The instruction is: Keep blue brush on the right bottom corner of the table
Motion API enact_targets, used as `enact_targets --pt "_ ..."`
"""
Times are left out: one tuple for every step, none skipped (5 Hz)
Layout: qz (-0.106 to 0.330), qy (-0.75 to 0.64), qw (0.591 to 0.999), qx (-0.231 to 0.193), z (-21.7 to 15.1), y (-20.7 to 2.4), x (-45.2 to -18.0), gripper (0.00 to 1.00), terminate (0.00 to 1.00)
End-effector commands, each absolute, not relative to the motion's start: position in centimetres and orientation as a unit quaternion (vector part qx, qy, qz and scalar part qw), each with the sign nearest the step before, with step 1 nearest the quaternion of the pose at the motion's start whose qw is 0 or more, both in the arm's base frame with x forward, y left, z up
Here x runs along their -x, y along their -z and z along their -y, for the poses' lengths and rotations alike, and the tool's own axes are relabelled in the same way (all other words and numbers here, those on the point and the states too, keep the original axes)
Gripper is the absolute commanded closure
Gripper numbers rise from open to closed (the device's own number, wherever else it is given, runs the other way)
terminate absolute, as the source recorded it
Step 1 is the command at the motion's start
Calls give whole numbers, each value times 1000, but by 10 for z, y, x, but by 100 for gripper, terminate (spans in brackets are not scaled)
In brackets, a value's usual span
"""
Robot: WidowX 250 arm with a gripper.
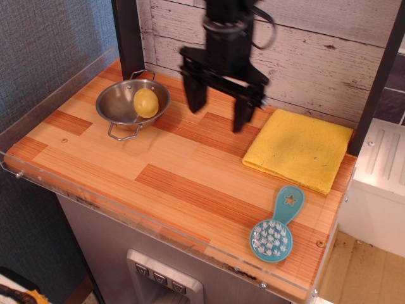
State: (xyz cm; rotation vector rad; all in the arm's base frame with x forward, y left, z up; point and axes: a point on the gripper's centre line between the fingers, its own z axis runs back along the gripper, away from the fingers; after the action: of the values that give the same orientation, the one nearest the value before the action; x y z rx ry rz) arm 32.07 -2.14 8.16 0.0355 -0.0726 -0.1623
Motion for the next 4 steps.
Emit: enact_targets --pt "45 119 992 6 85 -74 -297 0 0" --pt "41 133 990 21 101 -62 -282 0 0" --pt "37 137 990 8 106 -47 -273 0 0" --pt "17 136 991 9 110 -31 -272 0 0"
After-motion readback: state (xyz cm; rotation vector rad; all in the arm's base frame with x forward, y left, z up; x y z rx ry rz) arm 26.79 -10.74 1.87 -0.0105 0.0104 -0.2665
